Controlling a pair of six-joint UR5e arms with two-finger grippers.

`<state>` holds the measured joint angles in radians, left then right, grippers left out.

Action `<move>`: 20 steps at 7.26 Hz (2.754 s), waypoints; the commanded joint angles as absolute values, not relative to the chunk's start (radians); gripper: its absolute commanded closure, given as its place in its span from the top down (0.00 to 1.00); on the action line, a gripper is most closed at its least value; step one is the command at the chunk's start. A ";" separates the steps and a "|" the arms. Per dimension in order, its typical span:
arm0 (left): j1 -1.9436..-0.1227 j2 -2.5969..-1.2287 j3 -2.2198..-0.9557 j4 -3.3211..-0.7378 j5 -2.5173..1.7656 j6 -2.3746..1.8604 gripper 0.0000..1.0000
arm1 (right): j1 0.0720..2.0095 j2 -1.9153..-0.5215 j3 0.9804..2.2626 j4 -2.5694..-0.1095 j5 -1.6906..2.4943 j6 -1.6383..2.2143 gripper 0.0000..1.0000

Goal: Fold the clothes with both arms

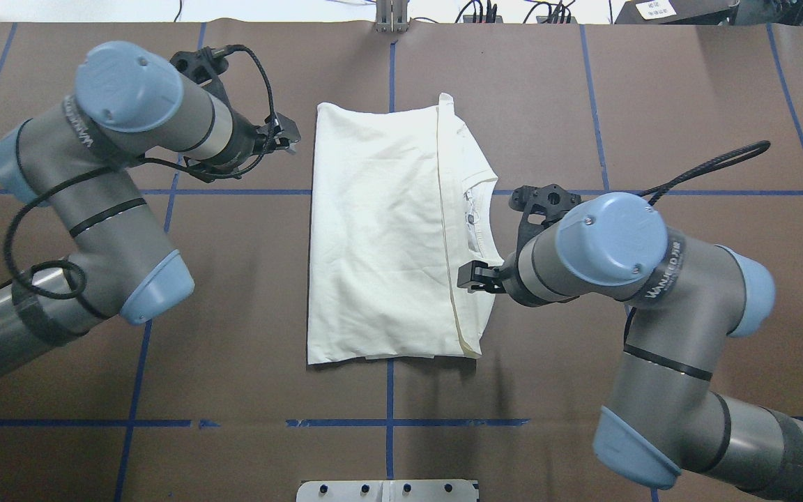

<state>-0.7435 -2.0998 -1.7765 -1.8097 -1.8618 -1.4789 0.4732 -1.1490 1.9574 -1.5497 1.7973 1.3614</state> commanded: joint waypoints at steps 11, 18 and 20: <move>-0.689 -1.960 -2.074 -1.611 -1.873 -1.474 1.00 | 0.428 -0.996 1.732 -1.733 1.812 1.229 1.00; -0.681 -1.962 -2.072 -1.614 -1.871 -1.474 1.00 | 0.387 -0.994 1.718 -1.735 1.804 1.230 1.00; -0.681 -1.962 -2.074 -1.612 -1.875 -1.474 1.00 | 0.382 -0.994 1.695 -1.736 1.801 1.230 1.00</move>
<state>-0.6814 -1.9616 -2.0738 -1.6127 -1.8728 -1.4742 0.3839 -0.9930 1.7044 -1.7353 1.8018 1.2302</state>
